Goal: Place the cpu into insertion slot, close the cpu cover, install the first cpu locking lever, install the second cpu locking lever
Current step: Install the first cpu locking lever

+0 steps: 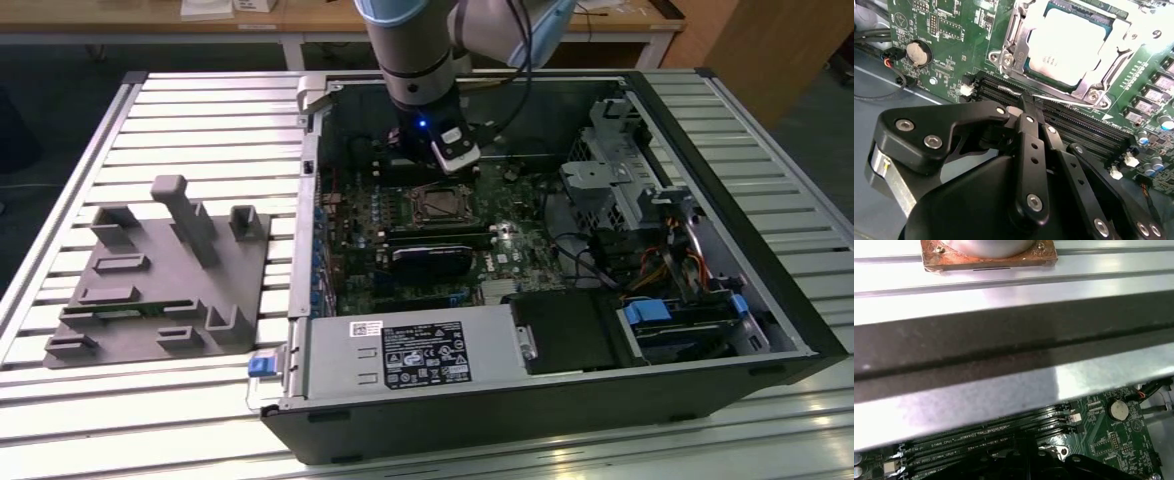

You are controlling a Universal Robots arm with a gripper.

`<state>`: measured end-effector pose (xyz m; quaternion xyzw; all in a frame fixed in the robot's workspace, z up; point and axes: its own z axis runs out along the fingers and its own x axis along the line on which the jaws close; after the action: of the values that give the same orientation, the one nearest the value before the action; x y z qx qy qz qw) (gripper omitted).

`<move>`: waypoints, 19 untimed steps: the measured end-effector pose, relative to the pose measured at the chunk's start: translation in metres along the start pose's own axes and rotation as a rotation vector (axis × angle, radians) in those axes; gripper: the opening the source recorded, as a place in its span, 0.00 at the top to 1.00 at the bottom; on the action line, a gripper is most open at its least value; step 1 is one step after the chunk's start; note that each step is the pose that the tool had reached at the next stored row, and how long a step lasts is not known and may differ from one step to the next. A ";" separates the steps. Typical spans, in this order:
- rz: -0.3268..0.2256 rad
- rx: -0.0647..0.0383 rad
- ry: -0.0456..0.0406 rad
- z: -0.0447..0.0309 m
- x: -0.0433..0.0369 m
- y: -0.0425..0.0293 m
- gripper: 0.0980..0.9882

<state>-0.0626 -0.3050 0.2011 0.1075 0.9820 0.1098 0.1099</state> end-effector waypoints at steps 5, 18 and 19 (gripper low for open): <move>0.013 0.010 -0.0046 0.0021 0.0004 -0.0004 0.99; 0.048 0.020 -0.0146 0.0072 0.0016 -0.0007 0.99; 0.051 0.022 -0.0156 0.0079 0.0017 -0.0008 0.99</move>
<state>-0.0624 -0.3039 0.1931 0.1344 0.9792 0.1008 0.1135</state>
